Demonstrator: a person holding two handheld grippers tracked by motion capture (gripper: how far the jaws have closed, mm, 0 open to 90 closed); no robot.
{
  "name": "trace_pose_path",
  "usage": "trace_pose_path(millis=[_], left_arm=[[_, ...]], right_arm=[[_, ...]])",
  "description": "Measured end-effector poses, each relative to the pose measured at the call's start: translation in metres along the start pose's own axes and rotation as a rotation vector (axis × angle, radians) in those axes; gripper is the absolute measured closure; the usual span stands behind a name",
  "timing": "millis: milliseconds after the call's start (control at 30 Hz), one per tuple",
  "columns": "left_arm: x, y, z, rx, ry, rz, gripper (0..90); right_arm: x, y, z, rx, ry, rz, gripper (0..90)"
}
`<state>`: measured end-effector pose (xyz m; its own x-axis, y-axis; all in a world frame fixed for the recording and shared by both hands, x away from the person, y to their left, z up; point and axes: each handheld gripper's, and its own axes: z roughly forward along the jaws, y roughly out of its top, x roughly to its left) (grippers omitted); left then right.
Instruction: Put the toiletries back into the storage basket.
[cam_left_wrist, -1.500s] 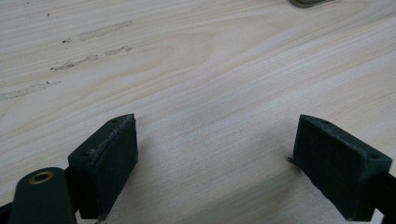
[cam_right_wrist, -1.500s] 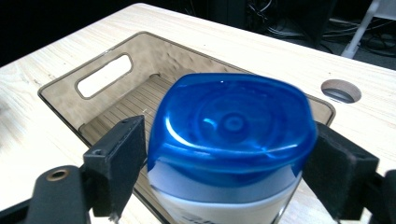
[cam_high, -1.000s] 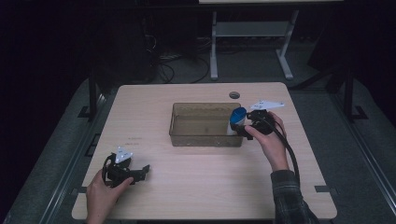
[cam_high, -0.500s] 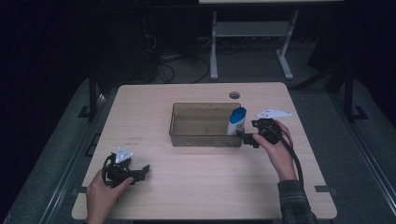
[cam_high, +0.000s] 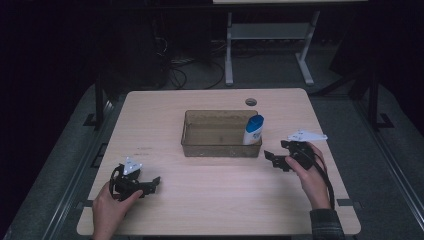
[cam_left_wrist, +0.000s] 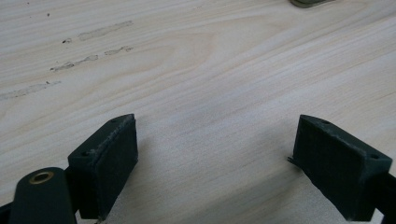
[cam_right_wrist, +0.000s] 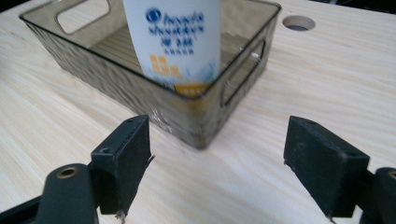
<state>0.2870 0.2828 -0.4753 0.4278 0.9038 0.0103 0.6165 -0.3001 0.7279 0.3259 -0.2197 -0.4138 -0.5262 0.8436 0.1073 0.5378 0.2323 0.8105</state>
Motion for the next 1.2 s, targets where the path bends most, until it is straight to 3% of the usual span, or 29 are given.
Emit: trace_pose_path(millis=[633, 1200], left_arm=[[0.0, 0.0, 0.0, 0.002, 0.0, 0.003, 12.8], [0.0, 0.0, 0.0, 0.002, 0.0, 0.003, 12.8]], right_arm=[[-0.011, -0.038, -0.025, 0.027, -0.04, 0.02, 22.5], [-0.027, -0.077, -0.039, 0.097, -0.11, 0.045, 22.5]])
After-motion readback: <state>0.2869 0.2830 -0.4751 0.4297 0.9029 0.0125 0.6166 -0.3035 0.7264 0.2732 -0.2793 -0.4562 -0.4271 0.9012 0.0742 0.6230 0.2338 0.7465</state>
